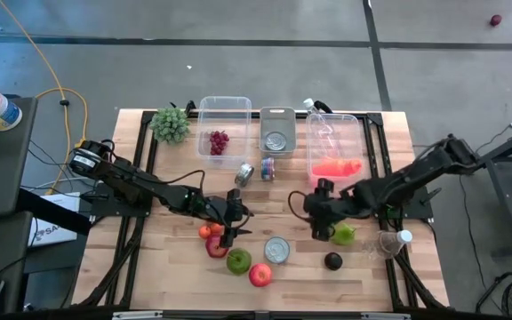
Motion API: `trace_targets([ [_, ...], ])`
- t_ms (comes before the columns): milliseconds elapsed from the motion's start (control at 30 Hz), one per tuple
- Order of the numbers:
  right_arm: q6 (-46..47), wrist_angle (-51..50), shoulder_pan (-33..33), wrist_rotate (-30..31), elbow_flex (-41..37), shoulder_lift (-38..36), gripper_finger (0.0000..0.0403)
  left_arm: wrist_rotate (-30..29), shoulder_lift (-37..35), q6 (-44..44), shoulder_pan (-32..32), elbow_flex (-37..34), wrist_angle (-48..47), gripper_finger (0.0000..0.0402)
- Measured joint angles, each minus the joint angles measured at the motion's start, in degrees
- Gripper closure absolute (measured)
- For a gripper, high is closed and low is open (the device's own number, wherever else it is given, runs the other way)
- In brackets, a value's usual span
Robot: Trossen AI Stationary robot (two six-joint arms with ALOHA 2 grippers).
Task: Pick & Place Food Item
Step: Put the green tuna can into the white bin
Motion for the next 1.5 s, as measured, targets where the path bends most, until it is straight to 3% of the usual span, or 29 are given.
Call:
trace_targets([
  [133, -5.08, 18.32, 0.96, 5.50, -6.77, 0.26, 0.0133, 0.02, 0.00, 0.00, 0.00, 0.00, -0.14, 0.0144],
  [300, -12.44, 42.34, -0.61, 6.51, -15.13, 2.81, 0.0133, 0.04, 0.00, 0.00, 0.00, 0.00, -0.22, 0.0144],
  [433, -21.36, 50.73, -2.97, 10.13, -18.35, 7.11, 0.0133, 0.04, 0.00, 0.00, 0.00, 0.00, -0.23, 0.0144],
  [567, -21.24, 54.75, -6.68, 18.56, -18.74, 12.79, 0.0133, 0.06, 0.00, 0.02, 0.00, 0.00, -0.22, 0.0144],
  [833, -19.95, 65.04, -11.94, 11.95, -18.10, 19.95, 0.0133, 0.15, 0.00, 0.05, -0.02, 0.00, -0.49, 0.0144],
  [967, -17.75, 68.82, -12.98, 12.82, -17.87, 20.09, 0.0133, 0.20, 0.00, 0.06, -0.02, 0.00, -0.68, 0.0144],
  [1100, -14.78, 69.28, -13.89, 17.55, -17.87, 20.09, 0.0133, 0.17, 0.00, 0.05, -0.04, 0.00, -0.69, 0.0144],
  [1367, -11.64, 63.51, -14.61, 16.33, -17.87, 20.09, 0.0133, 0.16, 0.00, 0.05, -0.07, 0.00, -0.83, 0.0144],
  [1500, -17.12, 64.07, -15.67, 18.10, -17.87, 20.09, 0.0133, 0.13, 0.00, 0.05, -0.07, 0.00, -1.17, 0.0144],
])
